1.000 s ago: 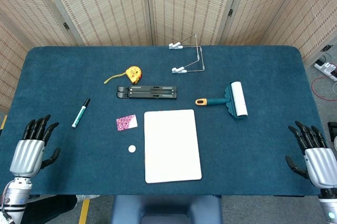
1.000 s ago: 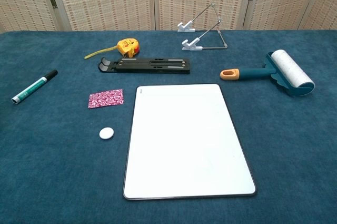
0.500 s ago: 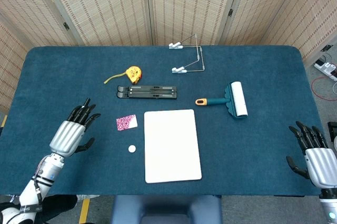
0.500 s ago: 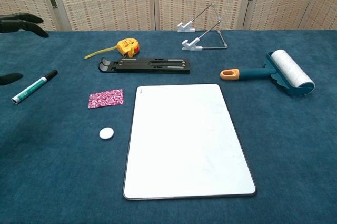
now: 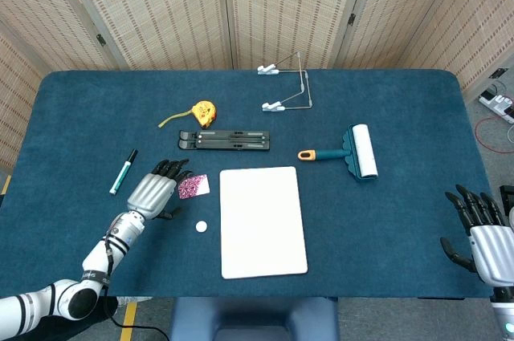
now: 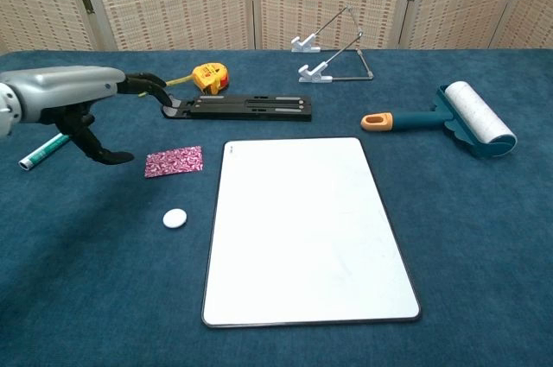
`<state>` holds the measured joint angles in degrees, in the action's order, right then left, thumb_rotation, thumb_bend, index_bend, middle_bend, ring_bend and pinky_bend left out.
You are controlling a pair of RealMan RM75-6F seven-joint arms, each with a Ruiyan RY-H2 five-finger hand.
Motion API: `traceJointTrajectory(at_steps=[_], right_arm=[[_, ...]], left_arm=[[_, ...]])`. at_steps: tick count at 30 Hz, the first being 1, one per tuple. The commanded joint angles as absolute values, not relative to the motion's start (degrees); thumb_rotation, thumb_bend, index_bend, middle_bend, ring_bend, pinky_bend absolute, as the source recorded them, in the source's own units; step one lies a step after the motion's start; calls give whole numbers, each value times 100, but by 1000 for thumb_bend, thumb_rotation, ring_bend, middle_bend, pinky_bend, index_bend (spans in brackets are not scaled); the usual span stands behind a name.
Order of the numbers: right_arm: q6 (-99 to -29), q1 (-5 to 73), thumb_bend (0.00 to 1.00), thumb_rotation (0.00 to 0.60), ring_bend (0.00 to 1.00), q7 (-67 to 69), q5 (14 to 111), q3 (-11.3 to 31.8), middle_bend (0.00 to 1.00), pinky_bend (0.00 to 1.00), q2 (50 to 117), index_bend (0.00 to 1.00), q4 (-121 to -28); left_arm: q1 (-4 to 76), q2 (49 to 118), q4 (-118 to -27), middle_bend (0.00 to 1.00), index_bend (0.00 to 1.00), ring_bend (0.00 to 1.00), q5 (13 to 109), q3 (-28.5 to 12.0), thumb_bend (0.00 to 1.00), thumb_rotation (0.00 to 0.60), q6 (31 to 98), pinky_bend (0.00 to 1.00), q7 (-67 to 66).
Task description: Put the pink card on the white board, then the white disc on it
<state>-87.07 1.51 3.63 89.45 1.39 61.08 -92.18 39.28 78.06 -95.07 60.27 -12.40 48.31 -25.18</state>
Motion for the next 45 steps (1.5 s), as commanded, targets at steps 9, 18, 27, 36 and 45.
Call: traceJointTrajectory(at_steps=[9, 18, 27, 36, 45], right_arm=[[-8701, 130, 367, 600, 85, 437, 8904, 138, 58, 0, 6109, 102, -9153], [-8642, 145, 367, 600, 85, 487, 8858, 145, 58, 0, 6128, 102, -9093], [-8597, 153, 368, 600, 85, 520, 8801, 161, 58, 0, 6130, 102, -9049], [-8555, 184, 367, 600, 84, 493, 8785, 179, 58, 0, 6135, 103, -9064], [-8558, 171, 367, 600, 84, 483, 8755, 181, 58, 0, 6123, 104, -9079]], left_arm=[[4583, 8467, -8904, 27, 212, 0, 4812, -1167, 363, 600, 4826, 0, -3133], [4922, 8819, -8586, 27, 230, 0, 4126, -1076, 363, 600, 4947, 0, -3457], [5157, 9074, -8174, 27, 235, 0, 3481, -970, 349, 600, 5027, 0, -3729], [5281, 9145, -8019, 27, 235, 0, 3196, -926, 347, 600, 5008, 0, -3748], [5346, 9252, -7847, 27, 247, 0, 3093, -877, 346, 600, 4953, 0, -3667]])
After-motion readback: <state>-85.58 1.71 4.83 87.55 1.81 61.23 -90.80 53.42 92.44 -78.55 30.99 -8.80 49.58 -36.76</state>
